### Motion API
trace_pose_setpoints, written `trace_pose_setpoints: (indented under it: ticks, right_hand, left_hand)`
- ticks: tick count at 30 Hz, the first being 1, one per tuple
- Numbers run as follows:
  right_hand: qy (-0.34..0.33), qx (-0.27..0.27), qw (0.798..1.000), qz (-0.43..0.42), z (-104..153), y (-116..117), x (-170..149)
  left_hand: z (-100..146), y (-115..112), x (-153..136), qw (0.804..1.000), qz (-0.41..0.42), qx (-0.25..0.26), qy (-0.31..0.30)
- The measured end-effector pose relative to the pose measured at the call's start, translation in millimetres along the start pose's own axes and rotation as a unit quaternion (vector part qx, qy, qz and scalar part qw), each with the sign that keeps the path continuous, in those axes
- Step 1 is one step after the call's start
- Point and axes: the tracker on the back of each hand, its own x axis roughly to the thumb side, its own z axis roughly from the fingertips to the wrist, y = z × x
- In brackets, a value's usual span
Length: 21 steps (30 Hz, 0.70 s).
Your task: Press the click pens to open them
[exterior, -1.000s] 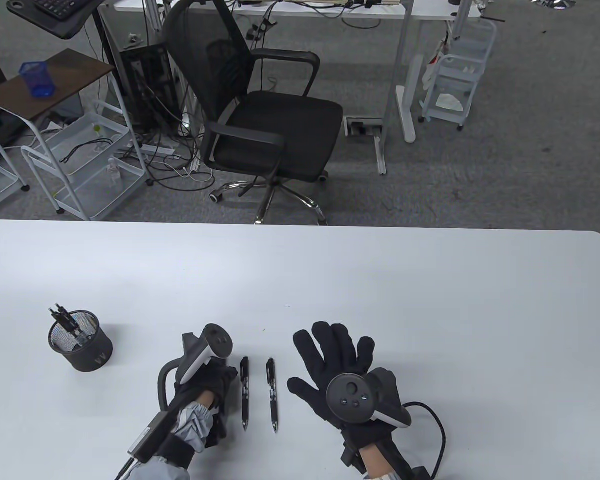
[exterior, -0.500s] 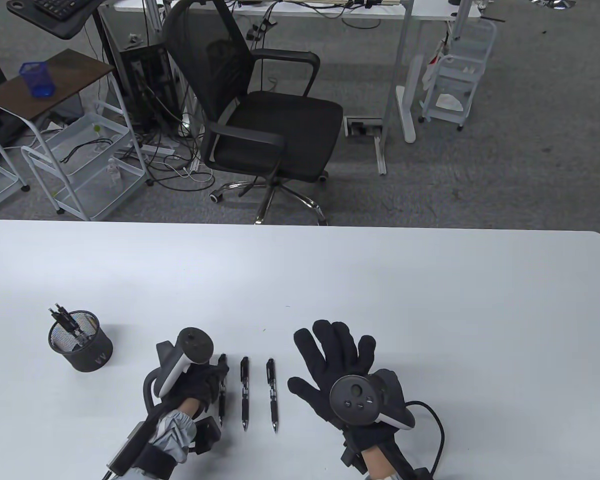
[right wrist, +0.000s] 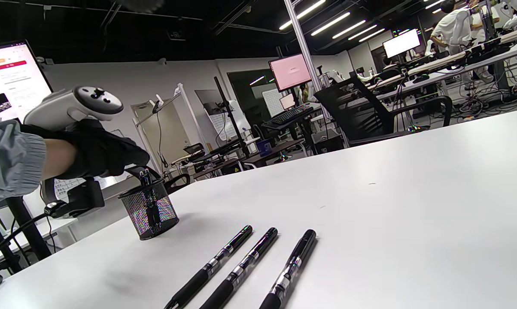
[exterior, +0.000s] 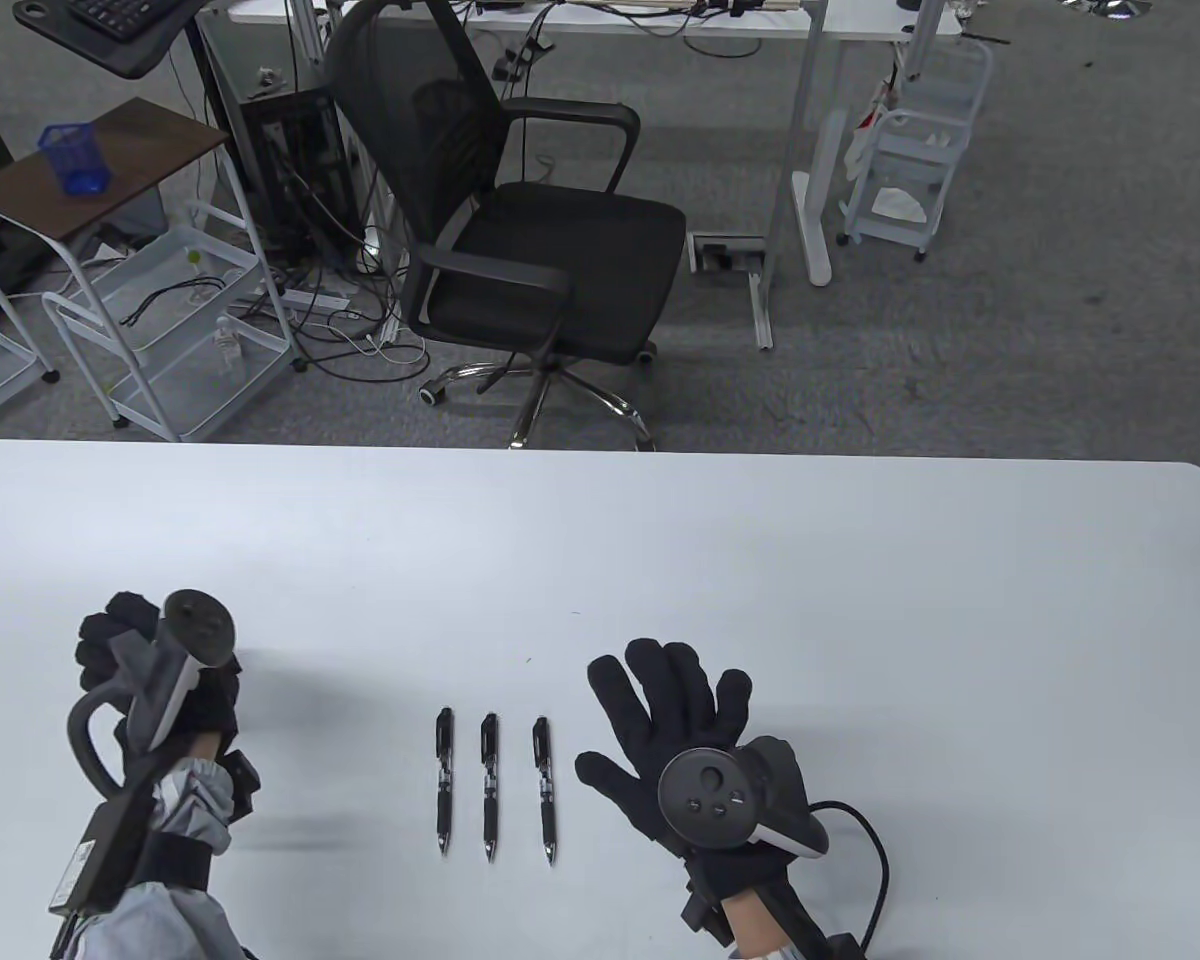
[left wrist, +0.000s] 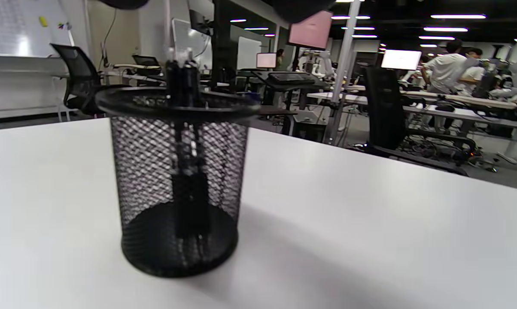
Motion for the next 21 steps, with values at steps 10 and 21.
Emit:
trace_pose_setpoints:
  ticks: [10, 21]
  right_hand:
    - [0.018, 0.014, 1.0, 0.005, -4.2, 6.9, -9.1]
    - [0.024, 0.016, 1.0, 0.006, -5.0, 6.8, -11.0]
  left_hand:
    - [-49.9, 5.4, -28.9, 0.995, 0.08, -0.06, 0.004]
    - [-59.8, 0.5, -36.3, 0.992, 0.108, -0.068, 0.018]
